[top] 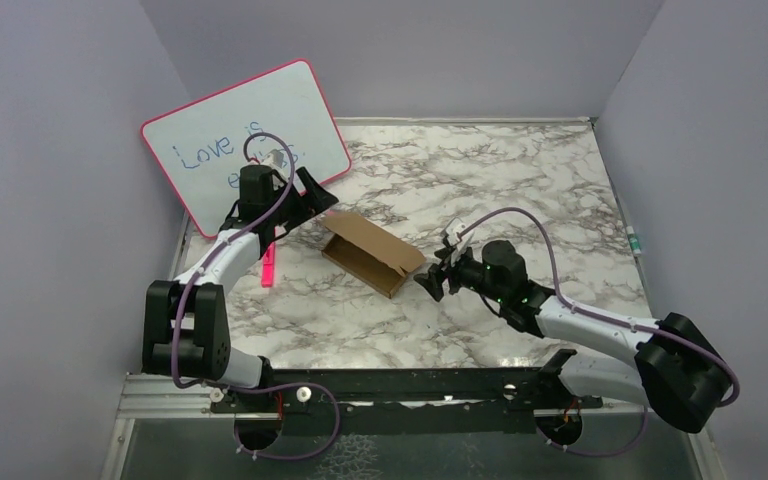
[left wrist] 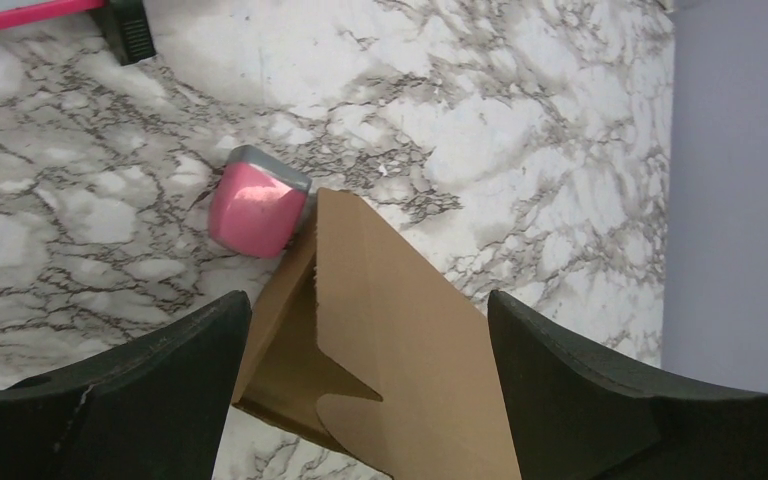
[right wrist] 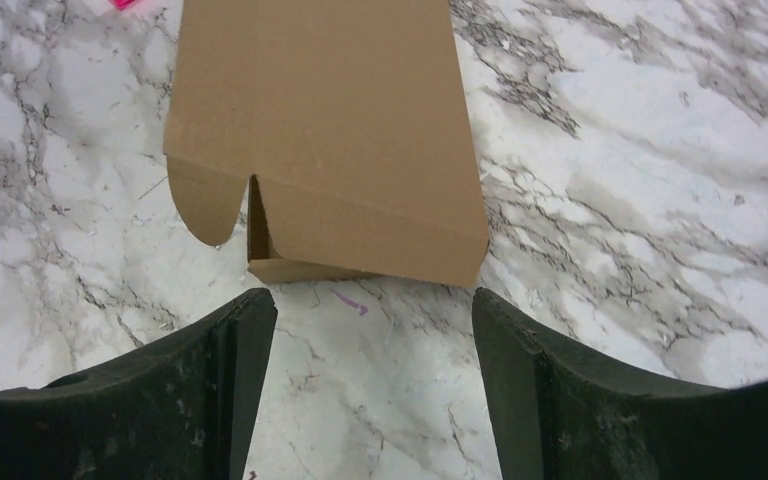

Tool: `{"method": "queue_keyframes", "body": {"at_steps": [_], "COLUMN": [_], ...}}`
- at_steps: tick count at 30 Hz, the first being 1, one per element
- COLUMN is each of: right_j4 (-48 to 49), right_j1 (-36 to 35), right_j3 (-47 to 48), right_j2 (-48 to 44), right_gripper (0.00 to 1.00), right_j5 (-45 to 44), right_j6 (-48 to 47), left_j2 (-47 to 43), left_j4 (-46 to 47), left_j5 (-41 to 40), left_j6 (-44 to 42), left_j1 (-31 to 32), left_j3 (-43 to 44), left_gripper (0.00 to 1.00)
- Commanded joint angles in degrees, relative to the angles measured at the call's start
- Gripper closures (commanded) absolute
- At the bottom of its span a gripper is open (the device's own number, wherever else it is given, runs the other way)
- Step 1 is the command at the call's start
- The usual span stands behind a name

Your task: Fold the paper box

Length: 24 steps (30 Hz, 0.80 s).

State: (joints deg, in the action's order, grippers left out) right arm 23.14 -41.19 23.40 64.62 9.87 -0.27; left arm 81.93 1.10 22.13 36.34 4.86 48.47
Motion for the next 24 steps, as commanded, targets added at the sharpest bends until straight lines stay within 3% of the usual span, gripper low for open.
{"method": "queue_keyframes", "body": {"at_steps": [1,8,13,24], "right_j4": [11.09,11.77,14.65,16.76], "right_j1": [-1.24,-1.95,-1.97,-1.26], "right_j3": [0.18,2.34,2.44,5.65], "right_j2": [3.87,9.4,11.06,13.14], "right_gripper": [0.24,0.3,0.39,0.76], "right_j5": [3.46,5.75,1.28,-2.75], "right_j6": [-8.43,-11.29,-11.44,-15.08], "left_j2": [0.78,0.63,0.45,-6.55], "left_j4": [6.17,7.67,8.29,7.48], "left_j5": [5.55,7.43,8.54,9.2], "left_j6": [2.3,3.11,3.43,4.36], "left_j1": [-0.11,0.72,2.54,6.12], "left_j3": [0.82,-0.12,-0.41,-3.68], "left_gripper": [0.12,0.13,0.14,0.16]}}
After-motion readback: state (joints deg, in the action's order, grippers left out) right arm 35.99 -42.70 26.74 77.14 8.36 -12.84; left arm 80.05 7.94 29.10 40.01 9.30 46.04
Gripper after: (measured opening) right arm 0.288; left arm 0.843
